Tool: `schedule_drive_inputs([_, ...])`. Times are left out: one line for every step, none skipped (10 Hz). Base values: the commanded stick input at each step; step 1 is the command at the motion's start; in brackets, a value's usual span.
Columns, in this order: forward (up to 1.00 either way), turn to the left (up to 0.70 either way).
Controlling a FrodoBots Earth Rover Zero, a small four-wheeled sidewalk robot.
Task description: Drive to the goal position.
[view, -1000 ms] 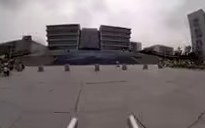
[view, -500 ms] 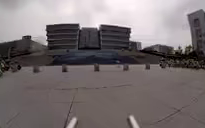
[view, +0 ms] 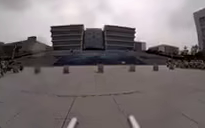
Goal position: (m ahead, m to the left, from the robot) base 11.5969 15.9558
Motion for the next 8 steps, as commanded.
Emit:
schedule_drive_inputs([1.00,0.00])
schedule_drive_inputs([1.00,0.00])
schedule_drive_inputs([1.00,0.21])
schedule_drive_inputs([1.00,0.30])
schedule_drive_inputs([1.00,0.10])
schedule_drive_inputs([1.00,0.00])
schedule_drive_inputs([1.00,0.05])
schedule_drive_inputs([1.00,0.30])
